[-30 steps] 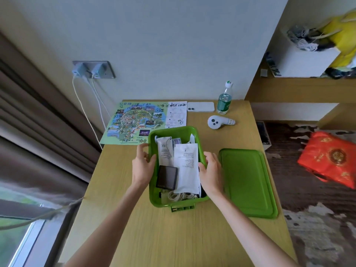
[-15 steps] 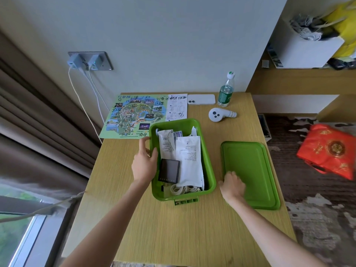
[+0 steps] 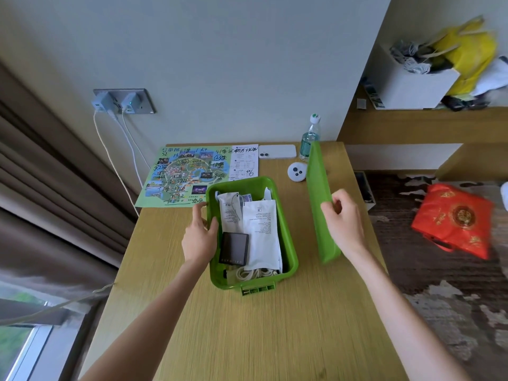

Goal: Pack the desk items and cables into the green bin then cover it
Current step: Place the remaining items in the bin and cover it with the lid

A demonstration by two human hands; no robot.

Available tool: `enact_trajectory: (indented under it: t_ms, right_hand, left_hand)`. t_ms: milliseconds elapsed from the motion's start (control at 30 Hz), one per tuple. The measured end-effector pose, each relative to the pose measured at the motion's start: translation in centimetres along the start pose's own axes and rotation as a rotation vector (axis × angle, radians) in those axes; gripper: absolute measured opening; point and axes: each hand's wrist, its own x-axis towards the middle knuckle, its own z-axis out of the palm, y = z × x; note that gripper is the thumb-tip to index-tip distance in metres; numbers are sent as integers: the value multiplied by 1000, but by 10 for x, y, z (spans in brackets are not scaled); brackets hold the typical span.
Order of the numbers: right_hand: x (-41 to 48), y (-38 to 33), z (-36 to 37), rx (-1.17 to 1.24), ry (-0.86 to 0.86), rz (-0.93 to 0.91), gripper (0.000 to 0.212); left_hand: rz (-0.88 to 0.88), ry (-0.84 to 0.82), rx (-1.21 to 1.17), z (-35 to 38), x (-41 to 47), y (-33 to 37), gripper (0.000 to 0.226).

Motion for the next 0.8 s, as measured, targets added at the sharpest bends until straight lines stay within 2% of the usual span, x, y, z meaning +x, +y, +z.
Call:
enact_trajectory:
  t_ms: [133, 233, 467, 567, 633, 700, 733, 800]
  right_hand:
    - [9, -43, -19, 166, -50, -82, 22]
    - [14, -65, -26, 299, -107, -105, 30]
    - [19, -94, -23, 329, -234, -145, 30]
    - [20, -102, -18, 432, -257, -67, 22]
    - [21, -101, -10, 499, -278, 37, 37]
    - [20, -92, 1, 533, -309, 178, 45]
    - [17, -87, 6, 574, -337, 250, 45]
    - [11, -73, 14, 712, -376, 406, 40]
  left_hand:
    - [-9, -20, -3, -1, -1, 2, 32]
    - [-25, -36, -13, -2, -1, 3, 31]
    - [-64, -113, 79, -16, 9, 19, 35]
    - [-53, -53, 12, -26, 16, 38, 37]
    - [-17, -36, -255, -34, 19, 56, 45]
    - [-71, -51, -549, -42, 20, 73, 53]
    - [-102, -47, -617, -44, 22, 77, 54]
    - [-126, -38, -602, -46, 22, 76, 45]
